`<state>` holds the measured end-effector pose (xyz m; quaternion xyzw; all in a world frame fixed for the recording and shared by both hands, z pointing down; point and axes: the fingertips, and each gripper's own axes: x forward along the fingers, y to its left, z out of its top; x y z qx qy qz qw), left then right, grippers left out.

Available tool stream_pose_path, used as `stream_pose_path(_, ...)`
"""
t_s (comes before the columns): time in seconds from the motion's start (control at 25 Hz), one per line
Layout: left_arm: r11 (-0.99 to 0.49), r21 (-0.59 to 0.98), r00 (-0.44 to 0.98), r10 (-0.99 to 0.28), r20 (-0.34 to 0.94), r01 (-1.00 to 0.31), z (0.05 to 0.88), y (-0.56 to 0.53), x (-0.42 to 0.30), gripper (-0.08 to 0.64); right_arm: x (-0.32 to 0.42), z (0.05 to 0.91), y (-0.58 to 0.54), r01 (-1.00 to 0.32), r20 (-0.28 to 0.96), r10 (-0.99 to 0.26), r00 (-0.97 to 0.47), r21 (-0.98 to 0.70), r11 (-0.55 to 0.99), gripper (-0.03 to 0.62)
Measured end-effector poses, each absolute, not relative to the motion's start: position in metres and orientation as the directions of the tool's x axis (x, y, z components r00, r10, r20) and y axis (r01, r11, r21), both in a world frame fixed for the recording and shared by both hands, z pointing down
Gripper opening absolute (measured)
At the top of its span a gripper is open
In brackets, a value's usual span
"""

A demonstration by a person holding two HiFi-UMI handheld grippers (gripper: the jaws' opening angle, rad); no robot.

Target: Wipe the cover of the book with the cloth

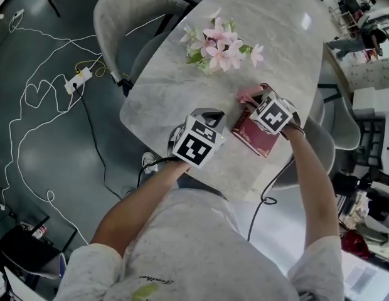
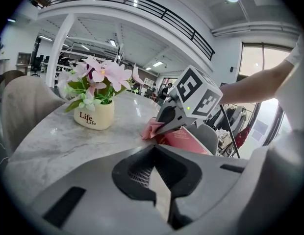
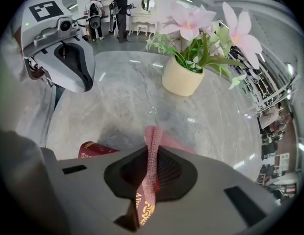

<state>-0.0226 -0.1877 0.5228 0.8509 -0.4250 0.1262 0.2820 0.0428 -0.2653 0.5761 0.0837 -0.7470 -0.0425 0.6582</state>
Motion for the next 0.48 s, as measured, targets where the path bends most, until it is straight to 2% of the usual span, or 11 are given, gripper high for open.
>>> stream_pose_path(0.48,-0.507,0.369,0.627,-0.641,0.442,-0.779,0.518,-0.181,-0.03,0.008,0.037,0.576,-0.245,-0.089,0.979,-0.17,-0.112,0.16,0.983,0.018)
